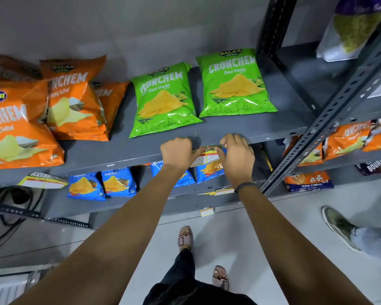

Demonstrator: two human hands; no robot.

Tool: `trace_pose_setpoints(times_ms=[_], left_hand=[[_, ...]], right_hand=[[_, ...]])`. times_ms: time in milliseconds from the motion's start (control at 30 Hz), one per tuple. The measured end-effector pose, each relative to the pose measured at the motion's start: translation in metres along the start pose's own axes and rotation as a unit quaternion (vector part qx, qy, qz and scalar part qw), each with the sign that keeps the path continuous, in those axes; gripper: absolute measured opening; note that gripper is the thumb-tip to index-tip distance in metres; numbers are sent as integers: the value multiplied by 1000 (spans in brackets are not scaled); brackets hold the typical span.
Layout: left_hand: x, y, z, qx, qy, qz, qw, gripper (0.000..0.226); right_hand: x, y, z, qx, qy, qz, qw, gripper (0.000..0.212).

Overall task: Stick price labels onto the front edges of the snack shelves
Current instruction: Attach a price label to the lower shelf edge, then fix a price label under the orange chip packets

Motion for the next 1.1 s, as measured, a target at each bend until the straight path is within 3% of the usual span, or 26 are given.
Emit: trace_pose_setpoints(times_ms=[167,367,533,633,700,800,933,1000,1100], left_hand=[[7,-24,-18,40,-5,-64,997,50],[17,-145,-75,138,92,-125,978,33],[18,-282,-124,297,169,-202,918,29],[16,-353,-148,378,197,-246,870,28],[23,-384,-155,357,225,-241,874,27],[34,-406,-145,248,222,-169,928,29],[35,-407,-113,115,106,-116,981,28],[32,-402,-101,96,56,-109,988,27],[29,-401,-89,105,10,-138,985,23]], right_hand=[[-11,-26,-24,-34,-8,83,996,16],[-61,-109,-40,-31,-103,227,968,6],[-117,-220,-56,-3,-153,284,946,8],[-147,-288,-71,19,-167,263,950,9],[-167,-319,-81,-2,-171,211,962,19],[-203,-347,-92,-68,-235,198,949,33],[-230,-365,-99,-138,-272,350,886,26],[-236,-365,-100,-202,-254,414,851,26],[-239,-360,-97,-216,-266,412,844,26]])
Point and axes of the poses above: each hand's wrist, its own z-axis towards the middle knuckle, its own x-axis out of the back of the hand, y = z × x, the point moved 3 cm from there along z, towards the middle knuckle, and after that the axes turned 2 degrees about x, right-handed, at the moved point
